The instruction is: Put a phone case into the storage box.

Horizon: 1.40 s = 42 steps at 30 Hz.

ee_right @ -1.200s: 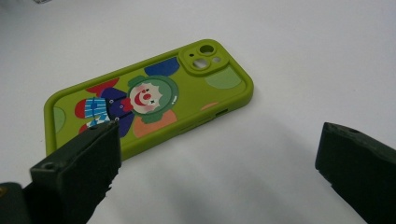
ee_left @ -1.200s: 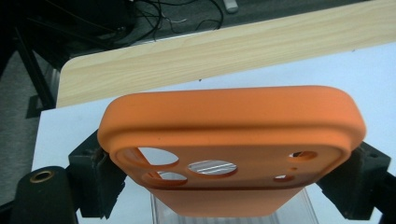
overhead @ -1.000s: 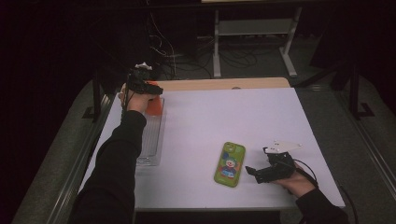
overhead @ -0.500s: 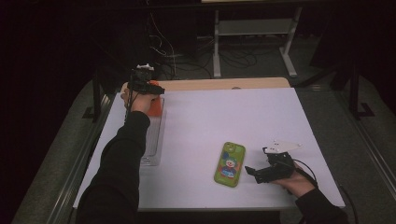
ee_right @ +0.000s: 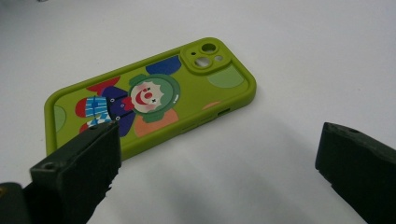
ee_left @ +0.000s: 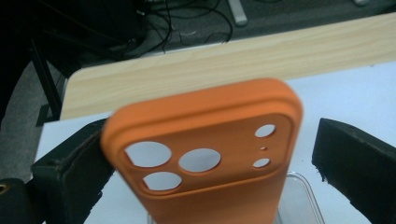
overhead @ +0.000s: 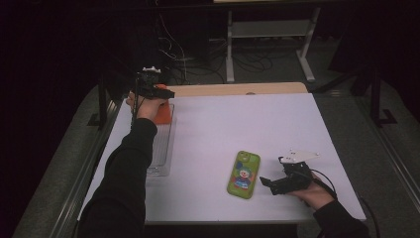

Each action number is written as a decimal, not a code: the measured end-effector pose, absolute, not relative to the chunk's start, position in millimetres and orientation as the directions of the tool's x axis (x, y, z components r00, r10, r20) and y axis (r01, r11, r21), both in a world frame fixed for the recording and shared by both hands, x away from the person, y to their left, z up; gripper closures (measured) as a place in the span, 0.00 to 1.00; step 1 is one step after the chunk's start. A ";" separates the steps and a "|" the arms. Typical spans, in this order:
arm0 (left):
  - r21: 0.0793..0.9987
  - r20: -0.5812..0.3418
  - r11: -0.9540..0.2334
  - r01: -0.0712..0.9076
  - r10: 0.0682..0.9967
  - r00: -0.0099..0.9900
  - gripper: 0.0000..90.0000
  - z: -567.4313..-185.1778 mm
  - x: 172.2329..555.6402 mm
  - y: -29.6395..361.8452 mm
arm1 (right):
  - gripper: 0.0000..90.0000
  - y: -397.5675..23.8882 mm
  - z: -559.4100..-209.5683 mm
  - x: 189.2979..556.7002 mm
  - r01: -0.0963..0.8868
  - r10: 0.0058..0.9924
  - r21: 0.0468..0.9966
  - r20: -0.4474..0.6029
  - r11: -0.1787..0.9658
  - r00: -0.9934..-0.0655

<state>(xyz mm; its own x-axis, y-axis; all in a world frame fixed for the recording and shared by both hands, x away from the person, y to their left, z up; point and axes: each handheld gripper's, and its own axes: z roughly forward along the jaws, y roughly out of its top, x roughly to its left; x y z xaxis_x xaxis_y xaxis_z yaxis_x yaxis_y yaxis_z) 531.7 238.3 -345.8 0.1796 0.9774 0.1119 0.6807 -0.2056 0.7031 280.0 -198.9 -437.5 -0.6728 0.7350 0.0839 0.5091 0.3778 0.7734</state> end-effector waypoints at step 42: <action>0.788 -0.051 -0.429 0.443 0.670 0.740 0.01 -332.0 380.6 179.6 | 0.00 -201.7 -436.4 277.9 0.517 0.742 0.767 0.081 0.380 -0.665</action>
<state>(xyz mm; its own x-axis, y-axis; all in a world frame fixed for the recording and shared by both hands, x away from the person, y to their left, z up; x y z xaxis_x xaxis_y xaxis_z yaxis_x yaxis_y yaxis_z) 380.6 179.6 -332.0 0.7403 0.6703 -0.0513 0.4427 -0.4287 0.7875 277.9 -201.7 -436.4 -0.6654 0.7420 0.0814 0.5173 0.3797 0.7670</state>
